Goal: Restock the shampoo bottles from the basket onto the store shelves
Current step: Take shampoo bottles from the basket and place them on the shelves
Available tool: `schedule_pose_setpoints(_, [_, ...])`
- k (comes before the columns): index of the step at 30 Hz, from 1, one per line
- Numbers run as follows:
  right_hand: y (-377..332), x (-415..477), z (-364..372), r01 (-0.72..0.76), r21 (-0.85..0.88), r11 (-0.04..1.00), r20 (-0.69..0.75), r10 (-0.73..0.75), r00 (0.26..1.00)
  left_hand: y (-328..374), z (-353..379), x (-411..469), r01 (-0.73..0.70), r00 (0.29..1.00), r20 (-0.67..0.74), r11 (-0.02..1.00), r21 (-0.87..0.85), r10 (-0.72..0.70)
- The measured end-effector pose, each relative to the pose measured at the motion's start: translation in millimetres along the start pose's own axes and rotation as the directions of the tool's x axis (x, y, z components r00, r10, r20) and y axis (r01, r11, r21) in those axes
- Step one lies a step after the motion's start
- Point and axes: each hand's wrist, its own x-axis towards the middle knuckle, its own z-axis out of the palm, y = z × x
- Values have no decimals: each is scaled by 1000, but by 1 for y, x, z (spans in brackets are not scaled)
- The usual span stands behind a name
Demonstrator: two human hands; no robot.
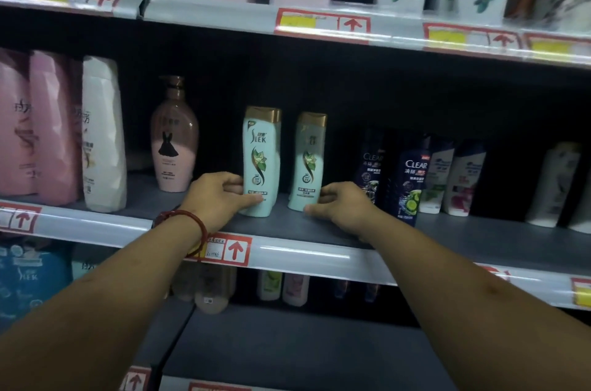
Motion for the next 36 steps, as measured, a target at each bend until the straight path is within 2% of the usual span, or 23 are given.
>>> schedule_pose_setpoints(3, [-7, -22, -14, 35, -57, 998, 29, -33, 999, 11, -6, -12, 66, 997, -59, 989, 131, -58])
schedule_pose_setpoints(7, [-9, -55, -47, 109, -182, 977, -7, -112, 994, 35, -6, -42, -38, 992, -102, 961, 274, 68])
schedule_pose_setpoints(10, [-7, -83, -81, 138, -283, 949, 9, -141, 990, 66, 7, -68, -195, 978, 13, 898, 394, 207])
schedule_pose_setpoints(14, [4, -130, -130, 162, -449, 879, -5, -184, 983, 119, 55, -103, -365, 926, 268, 816, 449, 266])
schedule_pose_setpoints(18, [34, -185, -180, 92, -569, 817, 47, -79, 996, 164, 120, -137, -482, 855, 425, 755, 445, 296])
schedule_pose_setpoints(23, [93, -251, -243, -38, -592, 805, -28, 26, 999, 188, 205, -174, -538, 792, 547, 734, 414, 272])
schedule_pose_setpoints(26, [139, -284, -274, -138, -578, 804, -74, 117, 990, 193, 264, -193, -547, 753, 606, 758, 356, 258])
schedule_pose_setpoints(31, [221, -344, -316, -297, -590, 751, -129, 275, 953, 198, 374, -228, -609, 612, 756, 748, 261, 234])
schedule_pose_setpoints(36, [293, -410, -343, -454, -556, 696, -190, 425, 885, 206, 467, -275, -671, 470, 842, 727, 145, 266])
